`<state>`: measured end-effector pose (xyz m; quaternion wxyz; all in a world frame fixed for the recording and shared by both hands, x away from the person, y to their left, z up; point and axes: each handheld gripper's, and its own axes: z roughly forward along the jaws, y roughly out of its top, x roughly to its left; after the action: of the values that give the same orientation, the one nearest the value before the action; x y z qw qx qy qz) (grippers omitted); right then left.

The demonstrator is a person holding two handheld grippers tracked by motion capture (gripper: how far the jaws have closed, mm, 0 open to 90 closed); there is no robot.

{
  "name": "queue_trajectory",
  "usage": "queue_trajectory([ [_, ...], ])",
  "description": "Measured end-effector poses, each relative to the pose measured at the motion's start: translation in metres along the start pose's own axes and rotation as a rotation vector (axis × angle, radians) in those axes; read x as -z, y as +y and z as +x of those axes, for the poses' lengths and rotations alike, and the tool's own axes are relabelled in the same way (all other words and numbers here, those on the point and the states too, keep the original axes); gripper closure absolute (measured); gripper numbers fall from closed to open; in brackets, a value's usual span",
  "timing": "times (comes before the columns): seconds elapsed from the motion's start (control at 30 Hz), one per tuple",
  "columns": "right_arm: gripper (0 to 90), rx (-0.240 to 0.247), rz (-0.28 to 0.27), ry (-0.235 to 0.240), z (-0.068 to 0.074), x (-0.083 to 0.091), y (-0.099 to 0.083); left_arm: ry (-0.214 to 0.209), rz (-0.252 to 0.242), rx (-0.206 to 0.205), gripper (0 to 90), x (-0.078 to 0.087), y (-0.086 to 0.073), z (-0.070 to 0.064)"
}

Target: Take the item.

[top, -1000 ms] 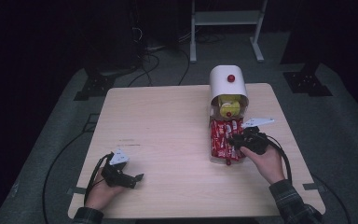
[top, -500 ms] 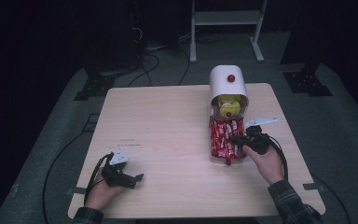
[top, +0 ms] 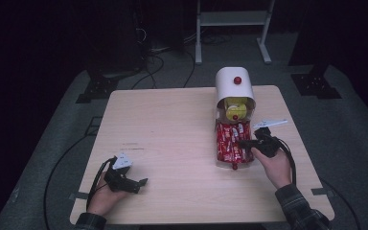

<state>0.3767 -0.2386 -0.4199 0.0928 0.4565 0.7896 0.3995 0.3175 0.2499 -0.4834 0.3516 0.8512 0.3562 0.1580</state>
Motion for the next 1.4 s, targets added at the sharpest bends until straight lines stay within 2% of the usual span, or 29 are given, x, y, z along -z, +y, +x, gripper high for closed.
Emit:
queue_trajectory([
  [0.63, 87.8, 0.014, -0.036, 0.031, 0.003, 0.013, 0.004, 0.000, 0.000, 0.000, 0.0, 0.000, 0.000, 0.000],
  [1.4, 87.9, 0.016, -0.054, 0.019, -0.004, 0.034, 0.004, 0.000, 0.000, 0.000, 0.0, 0.000, 0.000, 0.000],
])
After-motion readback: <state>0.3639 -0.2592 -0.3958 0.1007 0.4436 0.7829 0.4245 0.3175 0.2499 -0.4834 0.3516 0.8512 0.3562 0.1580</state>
